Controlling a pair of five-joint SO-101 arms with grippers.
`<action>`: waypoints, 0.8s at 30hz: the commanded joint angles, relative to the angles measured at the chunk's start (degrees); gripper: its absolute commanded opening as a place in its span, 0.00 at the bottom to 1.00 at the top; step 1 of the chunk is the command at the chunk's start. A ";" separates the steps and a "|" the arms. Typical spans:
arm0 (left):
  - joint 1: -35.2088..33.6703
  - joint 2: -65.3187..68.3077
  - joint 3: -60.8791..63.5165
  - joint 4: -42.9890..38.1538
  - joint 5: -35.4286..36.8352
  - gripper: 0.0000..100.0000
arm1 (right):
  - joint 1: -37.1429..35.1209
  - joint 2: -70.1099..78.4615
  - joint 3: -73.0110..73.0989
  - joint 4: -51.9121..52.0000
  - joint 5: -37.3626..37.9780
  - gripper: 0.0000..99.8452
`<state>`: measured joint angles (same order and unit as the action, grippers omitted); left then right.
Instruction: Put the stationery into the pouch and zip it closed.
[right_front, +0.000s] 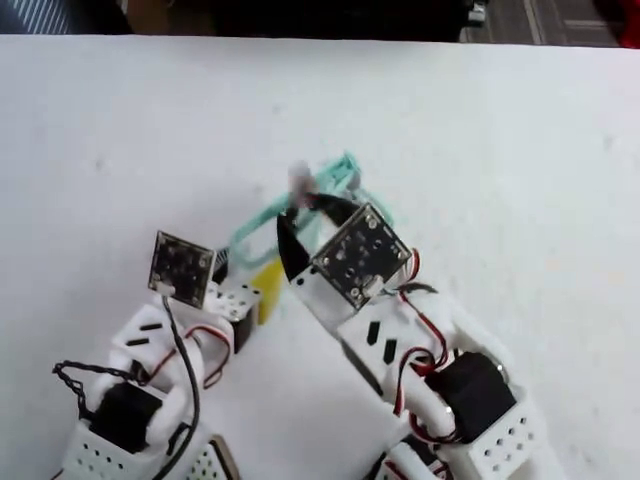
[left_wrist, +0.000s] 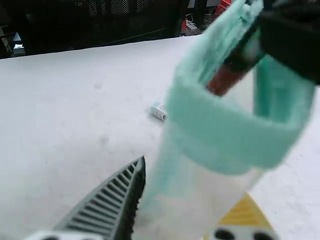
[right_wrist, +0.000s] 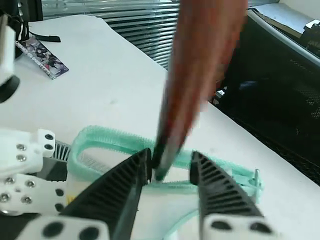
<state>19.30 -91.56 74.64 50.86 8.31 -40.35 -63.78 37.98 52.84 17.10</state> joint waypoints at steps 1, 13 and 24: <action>-0.75 0.22 -0.79 -1.41 0.79 0.18 | -0.75 0.57 -2.11 1.19 -1.05 0.21; -0.66 0.22 -0.88 -1.32 0.53 0.16 | 10.95 0.57 -11.96 1.27 -1.32 0.21; -1.10 0.22 -0.97 -2.20 -5.27 0.02 | 26.24 12.35 -12.48 5.58 -0.97 0.21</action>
<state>19.21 -90.95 74.64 50.42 3.74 -16.53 -55.25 27.69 57.14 16.31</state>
